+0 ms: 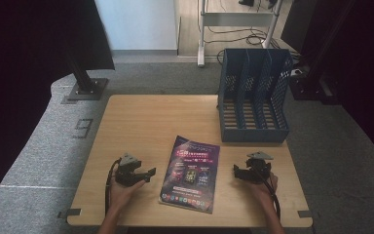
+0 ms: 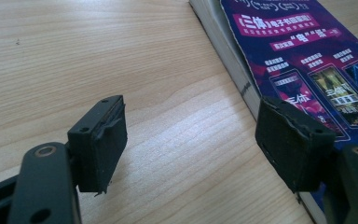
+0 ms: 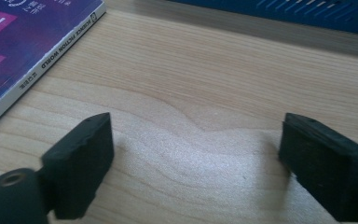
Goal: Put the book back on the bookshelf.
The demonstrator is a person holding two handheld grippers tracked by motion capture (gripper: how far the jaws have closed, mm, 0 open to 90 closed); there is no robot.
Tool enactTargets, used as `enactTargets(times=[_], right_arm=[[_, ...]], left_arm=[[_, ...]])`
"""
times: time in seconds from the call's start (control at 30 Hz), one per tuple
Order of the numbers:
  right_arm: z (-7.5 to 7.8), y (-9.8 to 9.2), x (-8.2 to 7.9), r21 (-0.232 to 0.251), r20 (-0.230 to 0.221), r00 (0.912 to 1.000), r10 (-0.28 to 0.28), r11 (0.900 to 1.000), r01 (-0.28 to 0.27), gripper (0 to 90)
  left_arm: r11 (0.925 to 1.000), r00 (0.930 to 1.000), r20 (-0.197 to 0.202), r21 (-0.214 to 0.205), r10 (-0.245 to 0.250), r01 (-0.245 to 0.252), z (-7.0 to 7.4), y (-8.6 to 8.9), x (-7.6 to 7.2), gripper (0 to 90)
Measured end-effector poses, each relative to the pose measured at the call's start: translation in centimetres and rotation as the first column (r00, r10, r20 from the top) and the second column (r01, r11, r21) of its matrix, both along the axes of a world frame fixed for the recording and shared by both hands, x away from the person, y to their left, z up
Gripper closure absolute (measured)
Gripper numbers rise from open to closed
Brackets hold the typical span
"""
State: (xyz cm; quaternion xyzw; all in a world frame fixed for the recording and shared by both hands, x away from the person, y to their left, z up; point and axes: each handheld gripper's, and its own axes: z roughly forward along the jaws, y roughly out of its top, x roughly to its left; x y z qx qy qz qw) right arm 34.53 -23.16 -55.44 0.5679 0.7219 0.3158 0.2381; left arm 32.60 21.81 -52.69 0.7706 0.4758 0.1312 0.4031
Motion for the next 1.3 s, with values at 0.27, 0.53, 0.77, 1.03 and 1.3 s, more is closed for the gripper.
enactTargets(times=[0.27,0.53,0.77,1.03,1.3], right_arm=[[0.3,-0.3,0.1,0.029,-0.009,0.9999,-0.011,0.9995,0.012,16.1],[2.0,-0.4,-0.5,0.091,0.089,0.9960,-0.006,0.9958,-0.002,21.5],[3.2,0.4,-0.8,0.117,0.140,0.9900,0.021,0.9924,-0.038,22.8],[3.8,2.5,-1.0,0.120,0.159,0.9842,0.078,0.9879,-0.098,23.5],[3.7,4.4,-1.0,0.095,0.166,0.9807,0.104,0.9882,-0.121,23.6]], left_arm=[[1.0000,1.0000,-0.002,-0.003,-0.002,0.002,0.0,-0.1,0.0,25.1],[0.9999,1.0000,0.001,-0.011,-0.002,0.002,0.1,-0.3,-0.1,25.1],[0.9992,1.0000,-0.004,-0.041,-0.002,0.002,0.0,-0.3,-0.3,25.1],[0.9981,1.0000,-0.007,-0.061,0.001,-0.002,0.1,-0.4,-0.3,25.3],[0.9982,0.9999,-0.012,-0.060,-0.002,0.001,0.1,-0.4,-0.4,25.2]])
